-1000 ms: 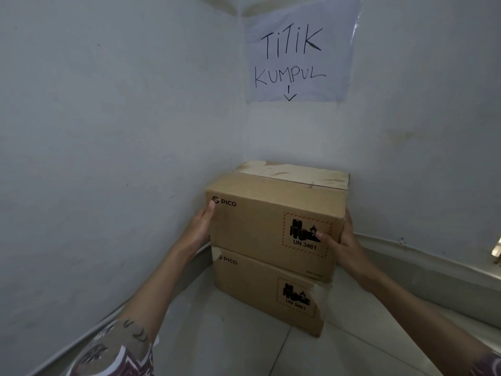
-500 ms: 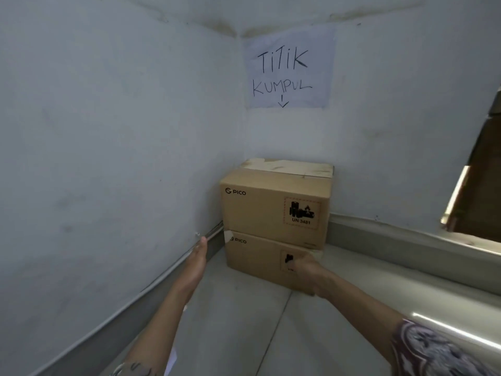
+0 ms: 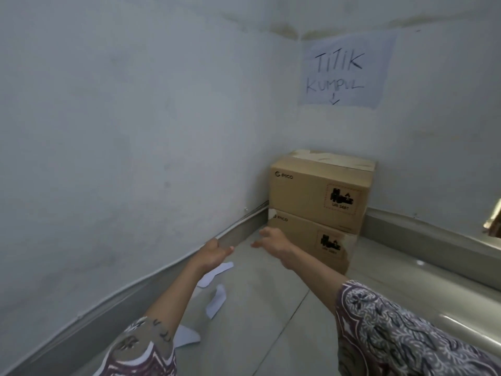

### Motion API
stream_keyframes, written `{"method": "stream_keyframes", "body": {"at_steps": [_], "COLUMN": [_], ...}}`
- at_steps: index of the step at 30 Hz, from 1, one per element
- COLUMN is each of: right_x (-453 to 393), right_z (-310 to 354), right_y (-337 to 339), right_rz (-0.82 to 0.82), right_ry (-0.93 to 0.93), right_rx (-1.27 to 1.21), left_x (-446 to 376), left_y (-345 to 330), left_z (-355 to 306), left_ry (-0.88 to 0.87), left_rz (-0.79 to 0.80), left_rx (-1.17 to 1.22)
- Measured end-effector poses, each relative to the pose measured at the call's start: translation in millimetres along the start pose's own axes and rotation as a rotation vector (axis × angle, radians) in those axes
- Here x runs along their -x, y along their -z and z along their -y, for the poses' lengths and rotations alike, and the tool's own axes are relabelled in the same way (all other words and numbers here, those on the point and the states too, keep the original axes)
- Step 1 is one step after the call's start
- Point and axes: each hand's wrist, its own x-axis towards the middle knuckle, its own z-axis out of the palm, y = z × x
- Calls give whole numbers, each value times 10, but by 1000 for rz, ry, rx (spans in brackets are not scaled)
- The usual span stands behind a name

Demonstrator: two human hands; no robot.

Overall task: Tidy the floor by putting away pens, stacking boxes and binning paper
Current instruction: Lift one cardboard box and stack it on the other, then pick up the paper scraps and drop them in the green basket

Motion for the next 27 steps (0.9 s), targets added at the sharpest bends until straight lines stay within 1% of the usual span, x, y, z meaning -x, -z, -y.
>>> {"method": "stream_keyframes", "body": {"at_steps": [4, 10, 13, 17, 22, 24, 27], "right_x": [11, -123, -255, -493, -926, -1020, -1205], "right_z": [14, -184, -313, -497, -749, -828, -998], "right_y": [-304, -678, -857, -1046, -1185, -1189, -1189], "right_rz": [78, 165, 185, 202, 200, 187, 159], "right_ry": [33, 86, 112, 140, 162, 167, 183], "right_rx": [38, 141, 183, 206, 233, 242, 277], "left_x": [126, 151, 87, -33, -296, -383, -586], "left_y": [146, 210, 188, 24, -258, -388, -588], "left_z": [297, 781, 960, 1199, 1544, 1634, 1746], "left_ry": [46, 132, 136, 125, 129, 143, 127], "left_rz": [-49, -45, -56, -50, -7, -9, -48], "left_rx": [-37, -61, -112, -221, -442, -473, -440]}}
